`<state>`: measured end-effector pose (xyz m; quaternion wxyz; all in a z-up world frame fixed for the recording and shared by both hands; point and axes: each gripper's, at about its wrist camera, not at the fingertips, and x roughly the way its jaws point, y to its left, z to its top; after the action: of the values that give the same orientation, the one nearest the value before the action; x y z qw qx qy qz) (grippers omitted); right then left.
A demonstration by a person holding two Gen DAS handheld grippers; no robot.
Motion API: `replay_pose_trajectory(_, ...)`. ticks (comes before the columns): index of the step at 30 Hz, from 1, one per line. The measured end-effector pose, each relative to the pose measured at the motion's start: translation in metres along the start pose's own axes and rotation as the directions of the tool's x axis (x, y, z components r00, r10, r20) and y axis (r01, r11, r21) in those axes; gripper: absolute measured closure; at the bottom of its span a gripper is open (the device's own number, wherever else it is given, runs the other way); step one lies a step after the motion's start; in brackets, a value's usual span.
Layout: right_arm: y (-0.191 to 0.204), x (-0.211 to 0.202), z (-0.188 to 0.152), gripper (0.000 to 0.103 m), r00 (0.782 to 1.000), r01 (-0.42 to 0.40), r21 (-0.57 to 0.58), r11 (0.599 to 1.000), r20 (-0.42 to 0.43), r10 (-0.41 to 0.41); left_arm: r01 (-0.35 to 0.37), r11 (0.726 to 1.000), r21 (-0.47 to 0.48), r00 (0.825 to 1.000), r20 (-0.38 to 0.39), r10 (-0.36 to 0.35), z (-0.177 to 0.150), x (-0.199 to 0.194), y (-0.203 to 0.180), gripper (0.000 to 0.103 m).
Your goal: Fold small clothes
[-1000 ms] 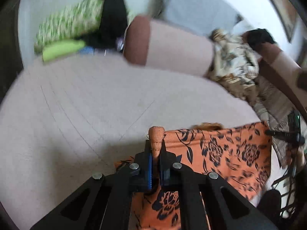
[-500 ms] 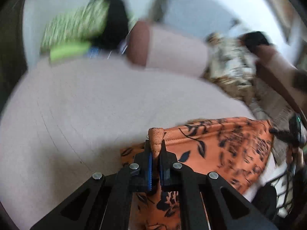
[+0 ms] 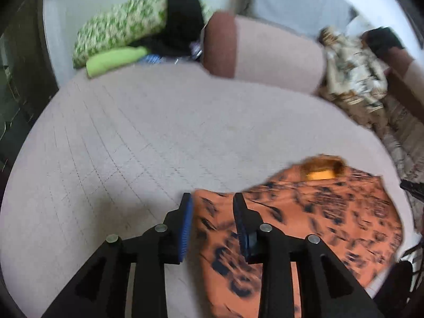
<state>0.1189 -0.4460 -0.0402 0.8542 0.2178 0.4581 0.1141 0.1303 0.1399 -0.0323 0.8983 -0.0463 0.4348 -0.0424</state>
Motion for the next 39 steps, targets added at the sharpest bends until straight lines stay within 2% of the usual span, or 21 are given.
replay_pose_trajectory(1,0.015,-0.009,-0.007,0.081,0.999,-0.033,-0.024,0.999,-0.002,0.033,0.011,1.0,0.01,1.0,0.019,-0.011,-0.01,-0.011,-0.008,0.058)
replay_pose_trajectory(2,0.024,-0.014,-0.013,0.065,0.999,-0.049,-0.039,0.998,-0.01,0.049,0.022,0.999,0.03,0.999,0.039,-0.023,-0.019,-0.024,-0.018,0.051)
replay_pose_trajectory(3,0.037,-0.017,-0.024,0.035,0.997,-0.065,-0.06,0.996,-0.036,0.063,0.03,0.999,0.045,0.998,0.05,-0.032,-0.028,-0.033,-0.025,0.048)
replay_pose_trajectory(4,0.043,-0.018,-0.033,0.022,0.996,-0.072,-0.067,0.995,-0.05,0.069,0.04,0.998,0.058,0.997,0.056,-0.043,-0.035,-0.037,-0.033,0.043)
replay_pose_trajectory(5,0.048,-0.017,-0.045,0.018,0.995,-0.09,-0.07,0.993,-0.055,0.086,0.051,0.997,0.065,0.997,0.058,-0.055,-0.044,-0.039,-0.041,0.04)
replay_pose_trajectory(7,0.035,-0.003,-0.073,0.019,0.989,-0.114,-0.03,0.993,-0.101,0.111,0.085,0.994,0.068,0.996,0.029,-0.087,-0.064,-0.031,-0.053,0.039)
replay_pose_trajectory(9,0.0,0.019,-0.093,0.022,0.985,-0.059,0.096,0.994,-0.158,0.074,0.064,0.997,0.043,0.996,-0.059,-0.061,-0.084,-0.001,-0.054,0.039)
replay_pose_trajectory(10,-0.017,0.02,-0.099,0.035,0.984,-0.091,0.168,0.982,-0.135,0.115,0.023,0.999,0.042,0.992,-0.126,-0.018,-0.094,0.02,-0.052,0.039)
replay_pose_trajectory(11,-0.03,0.012,-0.1,0.042,0.985,-0.123,0.241,0.963,-0.086,0.147,-0.019,0.998,0.055,0.987,-0.155,0.027,-0.102,0.034,-0.05,0.041)
replay_pose_trajectory(12,-0.036,-0.001,-0.1,0.039,0.984,-0.132,0.303,0.944,-0.071,0.161,-0.03,0.997,0.077,0.993,-0.11,0.038,-0.104,0.028,-0.054,0.041)
replay_pose_trajectory(15,-0.023,-0.045,-0.101,0.029,0.996,-0.085,0.243,0.966,-0.009,0.09,-0.013,0.996,0.091,0.998,-0.062,0.019,-0.095,0.005,-0.067,0.041)
replay_pose_trajectory(17,-0.02,-0.063,-0.112,0.025,0.992,-0.126,0.276,0.953,0.013,0.127,-0.015,0.995,0.098,1.0,-0.017,0.017,-0.089,-0.008,-0.073,0.041)
replay_pose_trajectory(21,-0.026,-0.054,-0.157,0.025,0.975,-0.193,0.453,0.87,-0.014,0.223,0.039,0.999,-0.002,0.999,0.013,-0.039,-0.089,-0.015,-0.073,0.04)
replay_pose_trajectory(24,-0.032,-0.033,-0.174,0.025,0.976,-0.172,0.534,0.828,-0.024,0.218,0.062,0.993,-0.101,0.998,-0.009,-0.063,-0.101,-0.011,-0.067,0.04)
replay_pose_trajectory(25,-0.037,-0.027,-0.177,0.025,0.974,-0.18,0.568,0.803,-0.009,0.224,0.076,0.988,-0.134,0.997,-0.015,-0.079,-0.102,-0.009,-0.065,0.04)
replay_pose_trajectory(27,-0.051,-0.014,-0.184,0.023,0.971,-0.209,0.666,0.716,0.052,0.235,0.094,0.978,-0.187,0.995,-0.019,-0.099,-0.104,-0.006,-0.063,0.04)
replay_pose_trajectory(29,-0.059,-0.017,-0.185,0.025,0.964,-0.256,0.703,0.664,0.134,0.229,0.099,0.973,-0.21,0.994,-0.02,-0.105,-0.109,-0.006,-0.061,0.04)
replay_pose_trajectory(31,-0.06,-0.023,-0.18,0.049,0.956,-0.292,0.684,0.669,0.187,0.227,0.098,0.974,-0.206,0.994,-0.021,-0.104,-0.113,-0.009,-0.062,0.04)
replay_pose_trajectory(32,-0.06,-0.027,-0.174,0.075,0.957,-0.289,0.671,0.683,0.192,0.216,0.096,0.975,-0.199,0.994,-0.023,-0.103,-0.113,-0.01,-0.063,0.04)
replay_pose_trajectory(35,-0.055,-0.029,-0.164,0.086,0.968,-0.251,0.637,0.729,0.154,0.198,0.093,0.978,-0.187,0.995,-0.019,-0.099,-0.114,-0.013,-0.068,0.04)
replay_pose_trajectory(39,-0.043,-0.036,-0.163,0.093,0.993,-0.102,0.552,0.828,0.106,0.051,0.096,0.981,-0.166,0.995,0.0,-0.097,-0.112,-0.017,-0.075,0.04)
